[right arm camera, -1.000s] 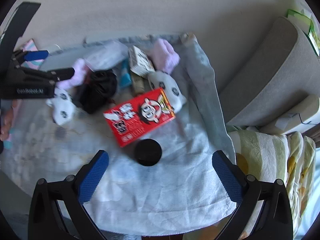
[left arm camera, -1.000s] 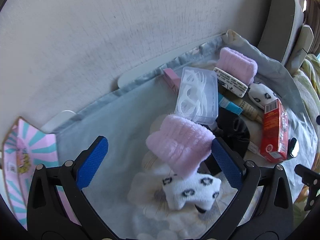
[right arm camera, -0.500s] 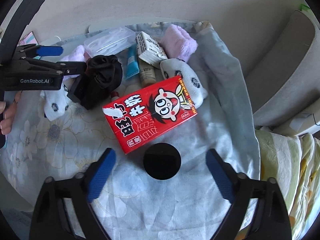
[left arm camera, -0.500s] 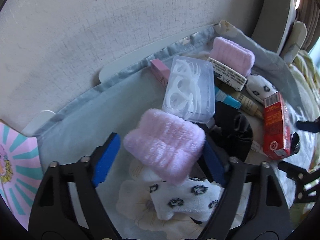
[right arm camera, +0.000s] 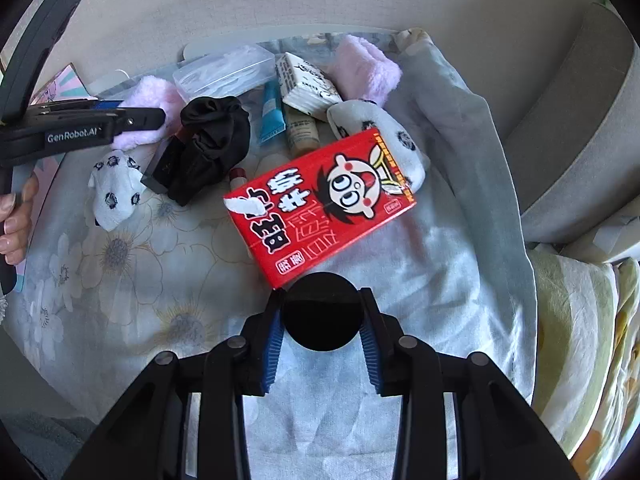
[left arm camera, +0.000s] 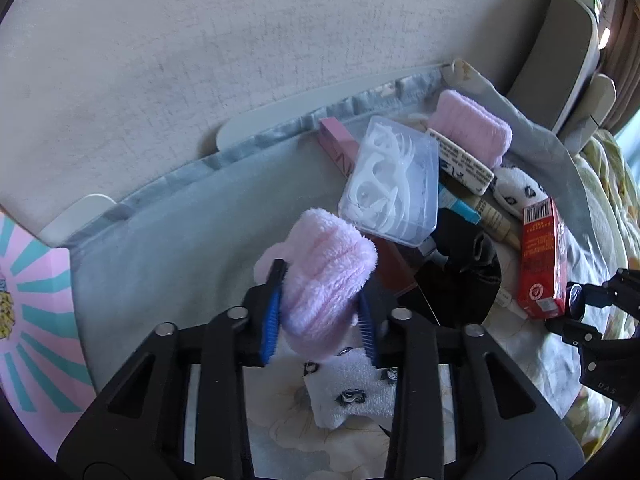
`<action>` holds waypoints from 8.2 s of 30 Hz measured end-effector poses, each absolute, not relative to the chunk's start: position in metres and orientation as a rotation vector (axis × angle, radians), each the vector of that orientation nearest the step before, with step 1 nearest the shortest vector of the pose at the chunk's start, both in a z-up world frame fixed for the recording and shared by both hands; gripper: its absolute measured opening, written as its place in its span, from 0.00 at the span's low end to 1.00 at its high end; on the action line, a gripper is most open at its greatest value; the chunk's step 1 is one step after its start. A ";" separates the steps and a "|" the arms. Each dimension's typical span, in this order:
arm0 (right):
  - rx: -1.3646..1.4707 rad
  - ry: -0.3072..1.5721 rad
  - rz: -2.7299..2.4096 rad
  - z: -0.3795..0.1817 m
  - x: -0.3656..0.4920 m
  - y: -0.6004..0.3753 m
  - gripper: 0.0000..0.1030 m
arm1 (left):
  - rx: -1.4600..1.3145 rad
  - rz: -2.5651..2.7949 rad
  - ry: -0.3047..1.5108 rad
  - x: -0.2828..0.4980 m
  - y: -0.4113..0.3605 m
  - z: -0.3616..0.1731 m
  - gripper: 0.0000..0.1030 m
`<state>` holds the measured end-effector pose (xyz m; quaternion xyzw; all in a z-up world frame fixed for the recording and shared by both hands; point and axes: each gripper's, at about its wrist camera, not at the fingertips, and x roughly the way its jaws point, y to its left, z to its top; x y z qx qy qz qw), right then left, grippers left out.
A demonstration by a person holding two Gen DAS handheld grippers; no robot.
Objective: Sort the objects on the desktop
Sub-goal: 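Grasp the pink wristband with the left tool while the right tool grasps the black round lid, then carry wristband and lid to the cardboard box and open both tools inside, then move both tools back over the items on the bed, then grasp the white panda sock with the left tool while the right tool grasps the red milk carton, then carry sock and red carton into the cardboard box and release both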
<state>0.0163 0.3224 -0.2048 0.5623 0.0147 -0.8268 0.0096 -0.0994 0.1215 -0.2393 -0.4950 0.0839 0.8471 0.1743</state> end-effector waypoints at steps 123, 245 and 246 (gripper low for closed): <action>1.467 0.479 -2.412 -0.027 -0.111 0.164 0.70 | -1.530 2.660 0.080 -0.040 0.012 -0.112 0.82; 1.533 0.693 -1.634 -0.141 -0.080 -0.175 0.55 | -1.807 2.854 -0.626 0.050 -0.158 -0.163 0.86; 1.529 0.705 -1.621 -0.142 -0.081 -0.175 0.60 | -1.820 2.855 -0.617 0.049 -0.156 -0.164 0.97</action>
